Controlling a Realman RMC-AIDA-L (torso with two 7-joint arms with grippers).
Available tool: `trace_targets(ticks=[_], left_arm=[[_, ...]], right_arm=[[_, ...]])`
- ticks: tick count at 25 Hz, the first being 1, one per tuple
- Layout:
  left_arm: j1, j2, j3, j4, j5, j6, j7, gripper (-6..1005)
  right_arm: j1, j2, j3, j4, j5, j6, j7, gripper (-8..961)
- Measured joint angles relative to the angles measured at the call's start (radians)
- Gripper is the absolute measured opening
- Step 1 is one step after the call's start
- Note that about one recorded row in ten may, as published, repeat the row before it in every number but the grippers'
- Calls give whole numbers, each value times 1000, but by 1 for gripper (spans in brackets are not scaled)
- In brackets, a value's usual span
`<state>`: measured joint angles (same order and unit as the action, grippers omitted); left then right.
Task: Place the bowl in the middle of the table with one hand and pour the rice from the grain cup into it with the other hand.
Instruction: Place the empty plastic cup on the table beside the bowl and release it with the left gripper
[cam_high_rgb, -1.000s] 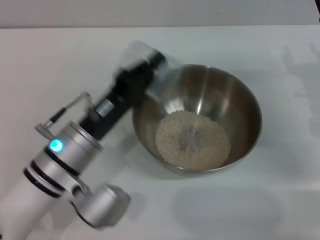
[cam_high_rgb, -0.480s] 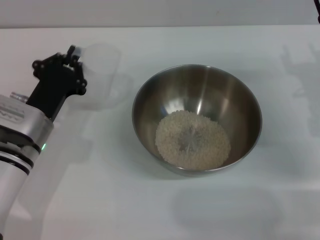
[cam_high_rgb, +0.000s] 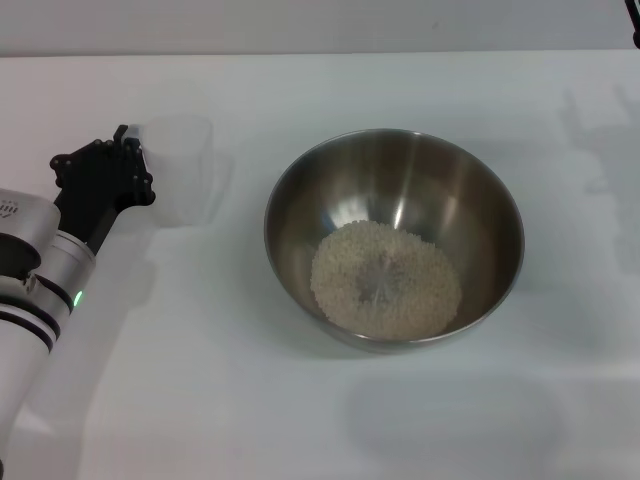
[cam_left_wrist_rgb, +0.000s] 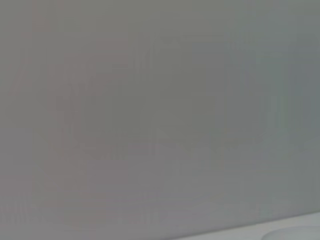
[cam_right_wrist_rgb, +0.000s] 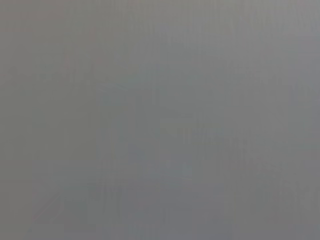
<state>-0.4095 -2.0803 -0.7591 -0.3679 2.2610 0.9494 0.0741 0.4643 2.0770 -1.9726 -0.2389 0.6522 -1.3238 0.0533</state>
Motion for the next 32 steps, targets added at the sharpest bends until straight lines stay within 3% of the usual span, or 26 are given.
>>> trace_targets(ticks=[25,32], left_arm=[[1,2,5,20,-20,-49,-3,34],[21,5,5,20,-19,-42,-4,178]], right_arm=[[13,0,0,3,1,8,-3,698],[17,0,0,3,4,9,-4,698]])
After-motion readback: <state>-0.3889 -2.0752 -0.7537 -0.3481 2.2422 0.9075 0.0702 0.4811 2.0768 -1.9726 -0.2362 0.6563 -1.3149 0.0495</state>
